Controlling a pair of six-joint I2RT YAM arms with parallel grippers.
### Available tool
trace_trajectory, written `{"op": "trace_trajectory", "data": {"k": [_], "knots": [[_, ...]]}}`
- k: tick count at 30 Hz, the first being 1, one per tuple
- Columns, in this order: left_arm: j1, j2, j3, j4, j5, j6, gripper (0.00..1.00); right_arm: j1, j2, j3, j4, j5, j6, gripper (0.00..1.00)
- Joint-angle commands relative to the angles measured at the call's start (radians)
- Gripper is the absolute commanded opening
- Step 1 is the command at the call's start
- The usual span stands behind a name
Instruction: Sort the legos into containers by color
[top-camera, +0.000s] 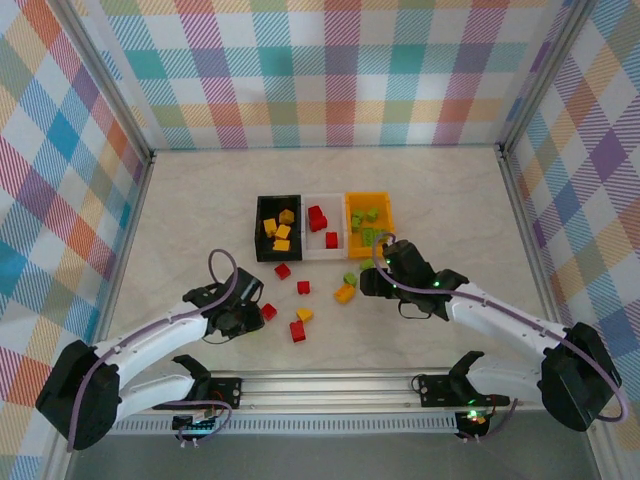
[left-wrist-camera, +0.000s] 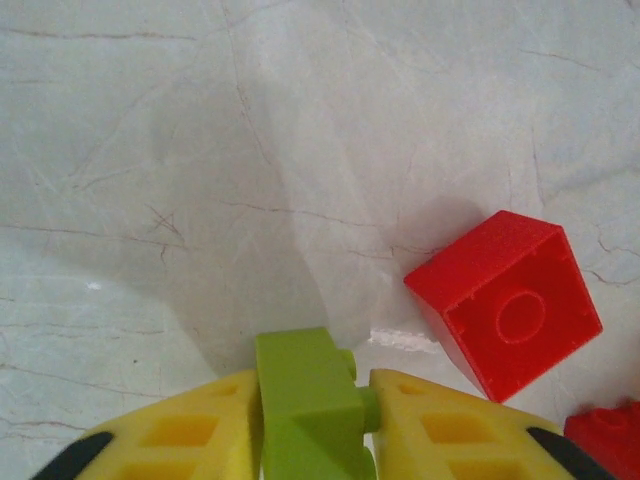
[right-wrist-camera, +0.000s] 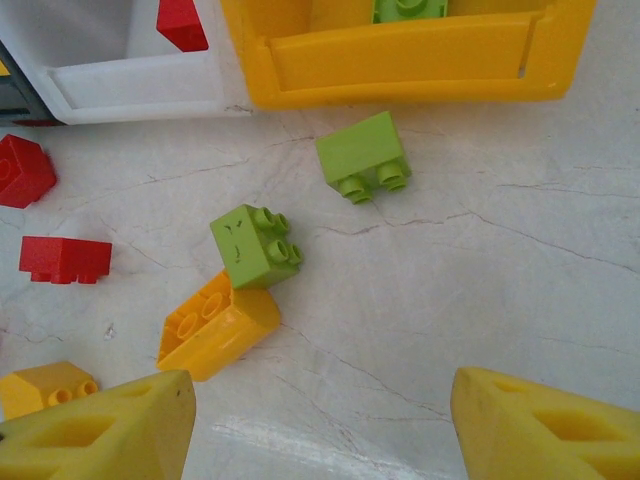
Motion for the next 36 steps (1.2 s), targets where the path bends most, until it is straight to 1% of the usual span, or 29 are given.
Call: {"op": "trace_trajectory", "data": {"k": [1, 2, 4, 7, 10, 15, 19, 23, 27, 30, 32, 34, 36], "knots": [[-0.002, 0.014, 0.033, -0.035, -0.02, 0.026, 0.24, -0.007, -0.023, -0.013, 0.004, 0.018, 0.001, 0.69], [-0.002, 0.009, 0.041, -0.039, -0.012, 0.029, 0.2, -0.008, -0.027, -0.014, 0.004, 0.02, 0.001, 0.69], [-0.004, -0.01, 0.067, -0.052, 0.004, 0.036, 0.17, -0.013, -0.037, -0.017, 0.001, 0.025, 0.003, 0.69], [-0.012, -0.011, 0.156, -0.075, 0.029, 0.062, 0.16, -0.02, -0.055, -0.02, -0.003, 0.039, 0.006, 0.69], [-0.026, 0.063, 0.3, -0.073, 0.043, 0.102, 0.14, -0.027, -0.061, -0.027, -0.001, 0.047, 0.009, 0.69], [-0.065, 0.291, 0.564, 0.053, 0.078, 0.138, 0.13, -0.036, -0.047, -0.037, 0.004, 0.04, 0.023, 0.69], [-0.127, 0.571, 0.874, 0.062, 0.075, 0.208, 0.12, -0.038, -0.045, -0.04, -0.004, 0.027, 0.029, 0.69], [-0.136, 0.81, 1.191, -0.012, 0.056, 0.268, 0.1, -0.04, -0.057, -0.039, -0.023, 0.027, 0.03, 0.69], [-0.136, 1.006, 1.472, -0.112, 0.027, 0.318, 0.08, -0.04, -0.076, -0.038, -0.044, 0.032, 0.031, 0.69], [-0.136, 1.138, 1.643, -0.197, 0.021, 0.332, 0.06, -0.041, -0.095, -0.044, -0.054, 0.036, 0.032, 0.69], [-0.135, 1.2, 1.723, -0.238, 0.008, 0.337, 0.06, -0.044, -0.105, -0.045, -0.06, 0.038, 0.032, 0.69], [-0.134, 1.247, 1.779, -0.27, -0.009, 0.338, 0.08, -0.043, -0.111, -0.044, -0.063, 0.038, 0.03, 0.69], [-0.134, 1.279, 1.829, -0.295, -0.013, 0.336, 0.2, -0.043, -0.116, -0.042, -0.066, 0.037, 0.029, 0.7]]}}
